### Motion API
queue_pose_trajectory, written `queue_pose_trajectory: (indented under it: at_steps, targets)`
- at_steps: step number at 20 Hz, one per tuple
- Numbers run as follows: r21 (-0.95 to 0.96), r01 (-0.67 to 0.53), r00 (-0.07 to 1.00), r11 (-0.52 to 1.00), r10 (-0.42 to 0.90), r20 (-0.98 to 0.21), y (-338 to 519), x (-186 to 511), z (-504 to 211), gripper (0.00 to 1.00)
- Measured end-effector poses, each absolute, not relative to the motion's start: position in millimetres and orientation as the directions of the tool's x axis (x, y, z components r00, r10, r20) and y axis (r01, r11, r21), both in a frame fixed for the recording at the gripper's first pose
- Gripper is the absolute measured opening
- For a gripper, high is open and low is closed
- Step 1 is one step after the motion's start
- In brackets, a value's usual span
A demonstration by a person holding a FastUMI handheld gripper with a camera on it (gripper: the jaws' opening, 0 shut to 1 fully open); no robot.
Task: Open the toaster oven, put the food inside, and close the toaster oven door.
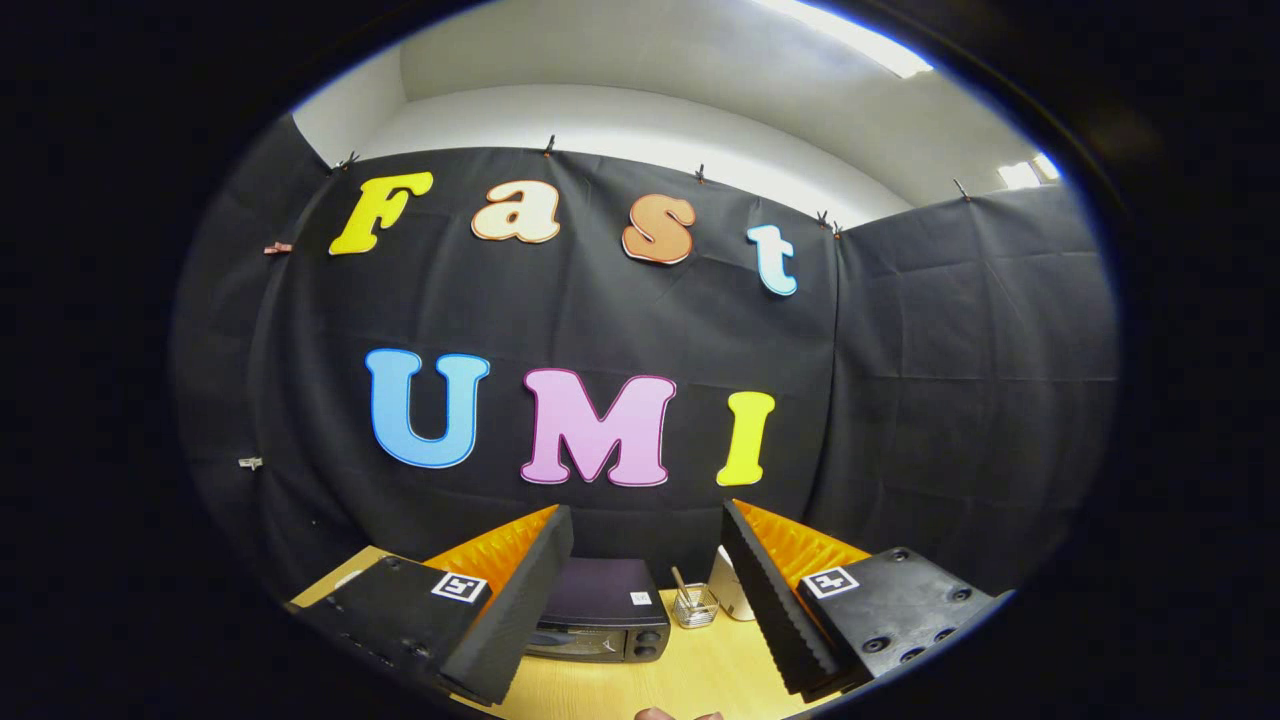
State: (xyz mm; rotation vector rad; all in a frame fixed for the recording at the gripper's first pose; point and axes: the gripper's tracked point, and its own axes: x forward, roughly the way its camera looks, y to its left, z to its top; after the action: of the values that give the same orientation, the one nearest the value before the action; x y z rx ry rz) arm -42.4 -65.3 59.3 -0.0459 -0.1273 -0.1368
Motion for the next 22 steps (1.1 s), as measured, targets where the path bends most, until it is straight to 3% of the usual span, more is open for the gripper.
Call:
queue_pose_trajectory:
  at_steps: [22]
  targets:
    - [-0.014,0.14,0.987,0.99,-0.138,0.085,-74,-38,44,0.98]
